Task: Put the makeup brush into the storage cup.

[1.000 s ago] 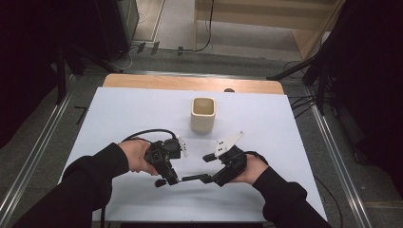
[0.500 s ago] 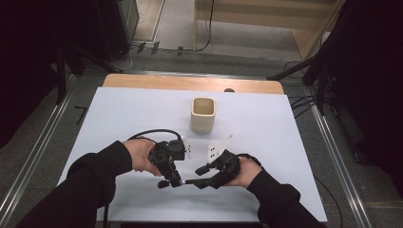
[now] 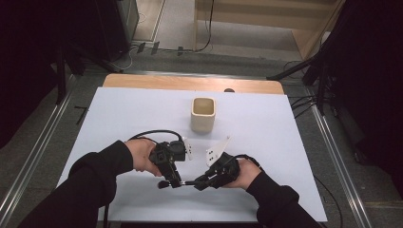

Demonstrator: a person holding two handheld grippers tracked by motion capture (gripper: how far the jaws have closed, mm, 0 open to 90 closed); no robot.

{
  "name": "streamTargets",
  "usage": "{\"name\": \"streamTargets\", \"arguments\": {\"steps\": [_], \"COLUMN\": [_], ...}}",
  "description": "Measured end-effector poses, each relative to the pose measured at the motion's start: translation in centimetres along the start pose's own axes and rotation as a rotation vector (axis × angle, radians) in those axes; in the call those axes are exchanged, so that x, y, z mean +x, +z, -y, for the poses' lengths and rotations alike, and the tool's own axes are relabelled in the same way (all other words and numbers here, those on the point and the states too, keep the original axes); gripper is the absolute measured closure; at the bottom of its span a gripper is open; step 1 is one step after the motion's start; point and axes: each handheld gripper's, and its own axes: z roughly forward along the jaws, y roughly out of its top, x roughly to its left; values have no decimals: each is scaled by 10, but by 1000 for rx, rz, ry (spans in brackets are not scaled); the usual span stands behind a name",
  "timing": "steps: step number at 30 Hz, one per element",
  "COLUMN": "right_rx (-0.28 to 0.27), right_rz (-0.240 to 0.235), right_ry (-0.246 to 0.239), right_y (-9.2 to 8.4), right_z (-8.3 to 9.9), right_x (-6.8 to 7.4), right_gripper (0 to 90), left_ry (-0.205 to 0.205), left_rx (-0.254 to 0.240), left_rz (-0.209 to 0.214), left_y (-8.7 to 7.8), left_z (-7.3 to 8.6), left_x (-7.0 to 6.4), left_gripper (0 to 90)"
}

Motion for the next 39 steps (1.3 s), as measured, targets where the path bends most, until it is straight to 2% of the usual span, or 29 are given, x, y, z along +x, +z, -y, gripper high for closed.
{"name": "streamTargets", "arguments": {"steps": [4, 6, 8, 10, 12, 15, 19, 21, 29, 32, 37, 39], "right_rx": [-20, -26, -27, -33, -48, -40, -54, -56, -47, -60, -76, -76], "right_rz": [-6, -4, 3, 8, 18, 29, 46, 54, 84, 104, 132, 138], "right_ry": [-2, 7, 7, 25, 30, 42, 53, 64, 119, 128, 159, 174], "right_y": [-3, -4, -6, -6, -7, -9, -14, -16, -20, -24, -29, -31], "right_z": [2, 3, 4, 5, 6, 8, 13, 15, 24, 27, 31, 32], "right_x": [-1, -2, -2, -2, -1, 0, 0, 1, 3, 3, 4, 4], "right_gripper": [794, 795, 795, 795, 795, 795, 795, 795, 795, 795, 795, 794], "left_ry": [3, -11, -15, -9, -19, -36, -39, -46, -117, -130, -160, -189], "left_rx": [-38, -63, -92, -125, -140, -173, -223, -233, -277, -296, -326, -346], "left_rz": [4, 21, 34, 29, 30, 7, -29, -41, -53, -69, -70, -75], "left_y": [-3, -6, -9, -11, -12, -13, -16, -17, -22, -22, -24, -25], "left_z": [1, 2, 3, 5, 6, 9, 14, 17, 27, 31, 40, 43], "left_x": [1, 2, 3, 4, 6, 11, 17, 18, 24, 26, 30, 31], "left_gripper": [757, 638, 572, 515, 459, 369, 322, 316, 276, 272, 270, 271]}}
